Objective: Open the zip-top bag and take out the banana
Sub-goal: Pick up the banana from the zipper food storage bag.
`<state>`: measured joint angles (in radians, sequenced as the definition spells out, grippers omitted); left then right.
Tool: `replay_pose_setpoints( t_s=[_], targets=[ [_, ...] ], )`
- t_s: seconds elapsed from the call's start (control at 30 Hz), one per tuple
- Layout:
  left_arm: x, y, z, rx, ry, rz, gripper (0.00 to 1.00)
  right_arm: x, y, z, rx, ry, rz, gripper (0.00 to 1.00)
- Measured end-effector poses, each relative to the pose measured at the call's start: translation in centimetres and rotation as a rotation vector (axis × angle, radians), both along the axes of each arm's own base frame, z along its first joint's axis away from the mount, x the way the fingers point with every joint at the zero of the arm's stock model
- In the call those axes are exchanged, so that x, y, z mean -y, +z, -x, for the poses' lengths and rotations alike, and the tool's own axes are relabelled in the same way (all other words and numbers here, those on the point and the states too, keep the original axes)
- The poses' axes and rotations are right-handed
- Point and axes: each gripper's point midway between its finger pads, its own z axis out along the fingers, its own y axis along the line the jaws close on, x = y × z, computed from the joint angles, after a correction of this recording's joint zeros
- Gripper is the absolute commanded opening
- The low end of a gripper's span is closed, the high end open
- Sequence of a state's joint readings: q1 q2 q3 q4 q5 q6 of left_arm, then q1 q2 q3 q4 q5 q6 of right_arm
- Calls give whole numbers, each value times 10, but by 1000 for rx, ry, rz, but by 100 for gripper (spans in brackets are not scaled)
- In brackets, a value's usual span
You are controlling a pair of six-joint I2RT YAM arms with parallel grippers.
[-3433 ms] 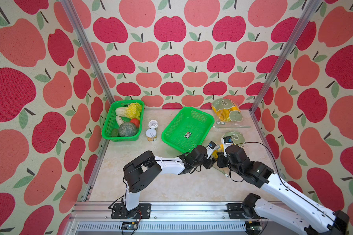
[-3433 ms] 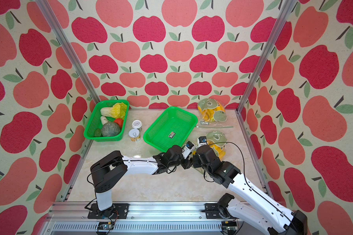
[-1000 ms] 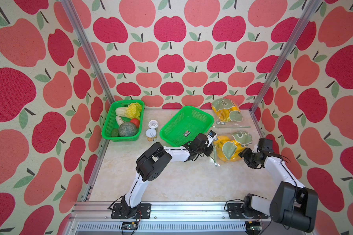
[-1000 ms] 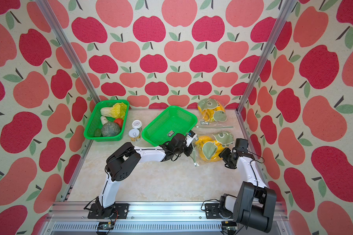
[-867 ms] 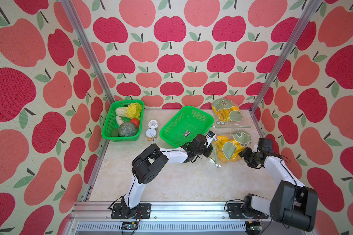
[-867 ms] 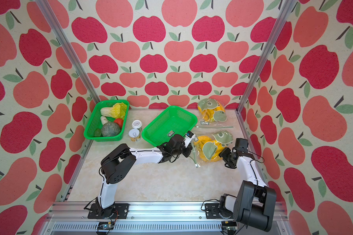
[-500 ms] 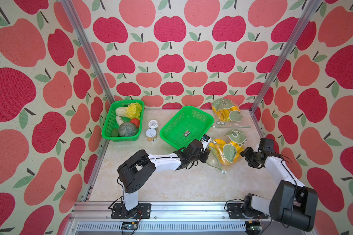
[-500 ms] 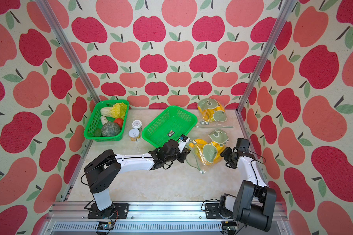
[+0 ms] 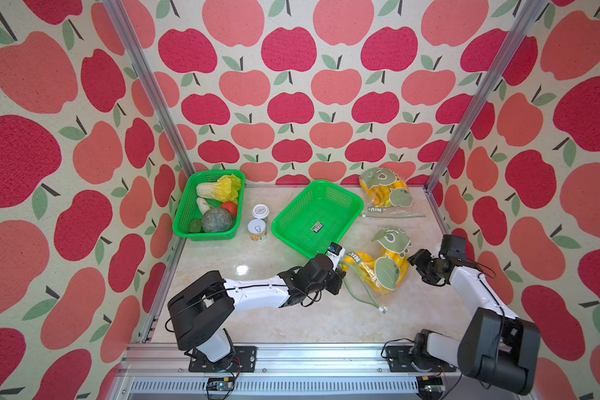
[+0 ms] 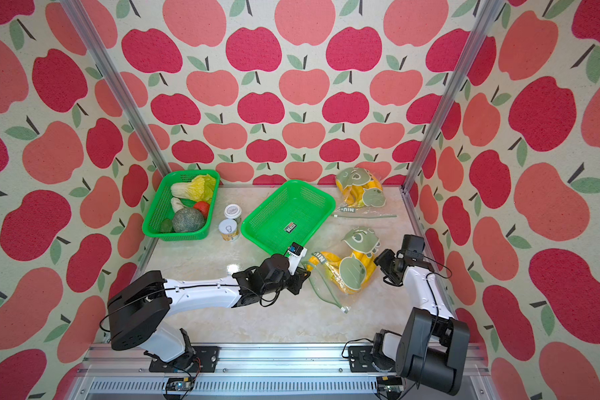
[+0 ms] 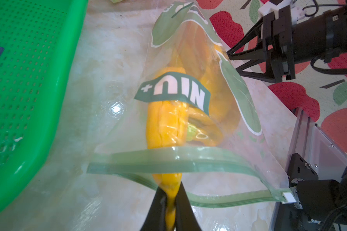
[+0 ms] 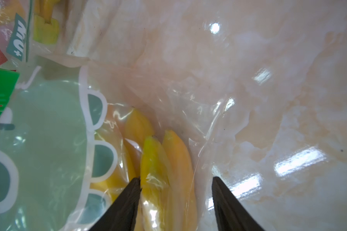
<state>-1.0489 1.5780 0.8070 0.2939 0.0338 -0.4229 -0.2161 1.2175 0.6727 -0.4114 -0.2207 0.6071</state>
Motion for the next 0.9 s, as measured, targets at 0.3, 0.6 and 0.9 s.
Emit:
replay_pose_setpoints(
  t_s=[0.3, 0.6, 0.9],
  targets=[
    [6, -15, -5, -7, -9, -39, 11, -29, 45, -10, 175, 122, 33, 77],
    [10, -12, -11, 35, -36, -61, 10, -14, 56, -46, 138, 128, 110, 85],
    [12, -19, -13, 57, -55, -91, 10, -12, 59, -83, 69, 143, 175, 93]
  ],
)
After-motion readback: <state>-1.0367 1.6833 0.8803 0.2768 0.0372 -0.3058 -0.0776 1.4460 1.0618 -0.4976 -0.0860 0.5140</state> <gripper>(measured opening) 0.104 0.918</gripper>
